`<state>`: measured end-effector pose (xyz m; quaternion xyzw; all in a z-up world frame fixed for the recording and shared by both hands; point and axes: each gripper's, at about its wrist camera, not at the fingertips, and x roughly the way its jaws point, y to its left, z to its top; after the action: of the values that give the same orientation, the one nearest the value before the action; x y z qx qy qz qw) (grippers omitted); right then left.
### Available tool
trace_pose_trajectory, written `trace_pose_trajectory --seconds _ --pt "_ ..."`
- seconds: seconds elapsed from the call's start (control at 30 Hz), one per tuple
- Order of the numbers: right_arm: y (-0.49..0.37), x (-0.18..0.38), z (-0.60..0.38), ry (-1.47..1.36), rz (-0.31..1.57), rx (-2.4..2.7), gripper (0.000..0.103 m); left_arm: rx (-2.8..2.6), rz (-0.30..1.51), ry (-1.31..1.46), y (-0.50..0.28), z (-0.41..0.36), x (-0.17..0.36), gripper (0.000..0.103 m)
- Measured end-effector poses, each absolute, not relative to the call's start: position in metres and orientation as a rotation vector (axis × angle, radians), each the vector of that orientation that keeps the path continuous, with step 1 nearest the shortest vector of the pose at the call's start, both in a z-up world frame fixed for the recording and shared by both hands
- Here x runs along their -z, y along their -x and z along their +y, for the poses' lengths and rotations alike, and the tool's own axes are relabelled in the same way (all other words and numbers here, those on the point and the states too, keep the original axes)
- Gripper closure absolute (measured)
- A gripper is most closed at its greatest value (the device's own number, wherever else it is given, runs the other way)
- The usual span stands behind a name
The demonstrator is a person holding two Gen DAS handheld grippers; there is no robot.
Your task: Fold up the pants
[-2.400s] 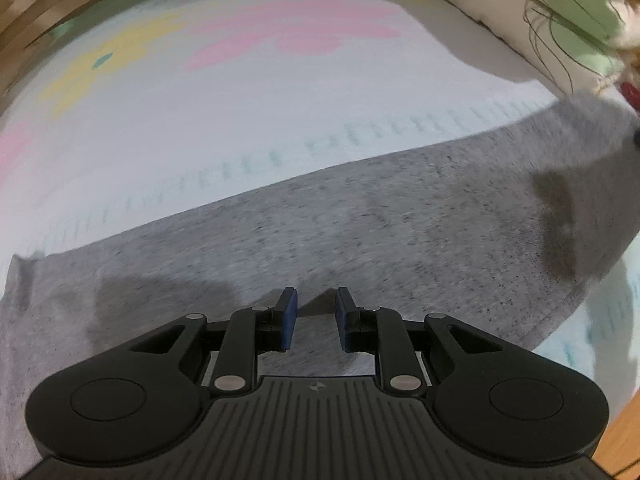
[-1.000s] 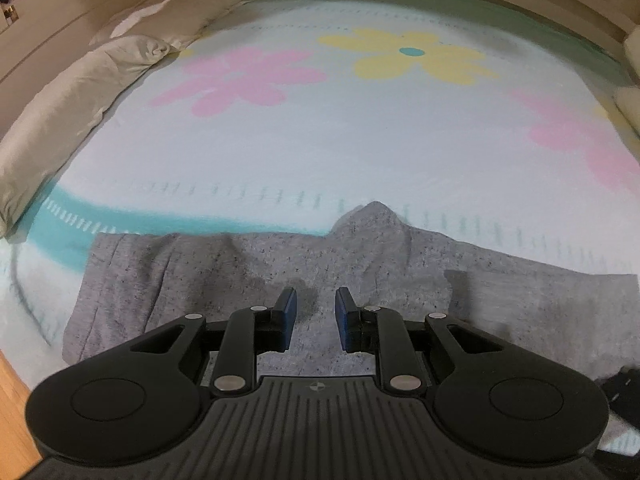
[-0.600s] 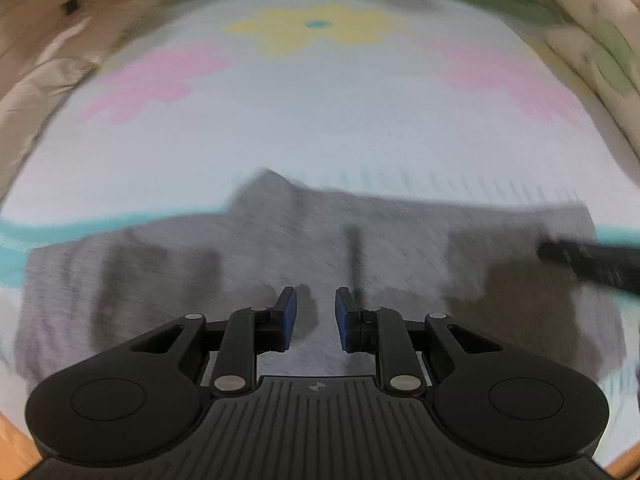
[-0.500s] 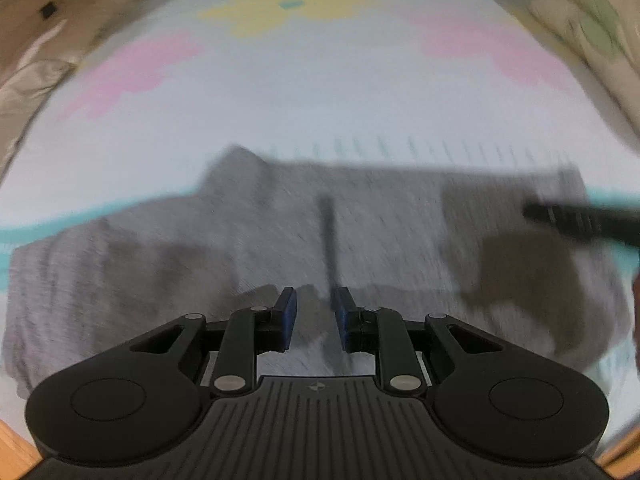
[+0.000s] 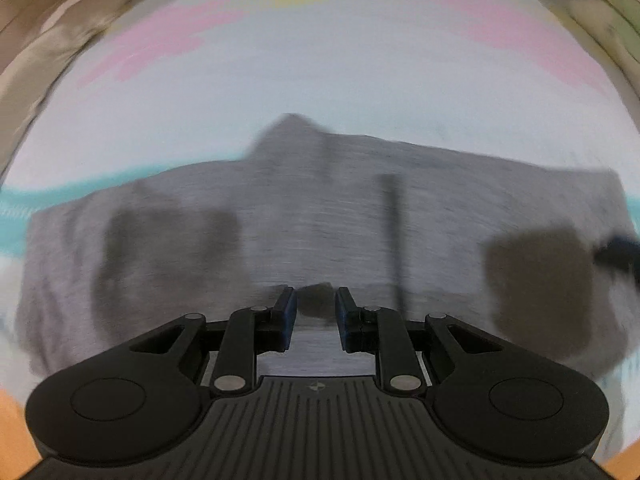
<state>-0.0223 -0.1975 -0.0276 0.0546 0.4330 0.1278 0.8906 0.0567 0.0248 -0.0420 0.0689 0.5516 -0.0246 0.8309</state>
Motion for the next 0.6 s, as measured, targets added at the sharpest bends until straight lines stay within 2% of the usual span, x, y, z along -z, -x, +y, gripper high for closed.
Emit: trace_pose_trajectory --seconds 0.23,0.33,0.53,0.57,0.6 --pt "0.064 0.023 -0.108 0.196 0.762 -0.543 0.065 -0.092 1.171 -0.077 -0.059 0.071 0.029 0.082" --pt "0.074 0.03 -0.082 0.314 0.732 -0.603 0.056 -0.125 1.169 -0.069 -0.061 0.085 0.025 0.082" --pt "0.083 0.054 -0.05 0.571 0.679 -0.575 0.056 -0.147 1.149 -0.045 -0.052 0.107 0.02 0.082" --pt "0.083 0.056 -0.048 0.598 0.669 -0.565 0.06 -0.147 1.143 -0.041 -0.051 0.11 0.019 0.082" --pt "0.081 0.058 -0.047 0.617 0.666 -0.552 0.073 -0.146 1.136 -0.032 -0.049 0.115 0.018 0.082"
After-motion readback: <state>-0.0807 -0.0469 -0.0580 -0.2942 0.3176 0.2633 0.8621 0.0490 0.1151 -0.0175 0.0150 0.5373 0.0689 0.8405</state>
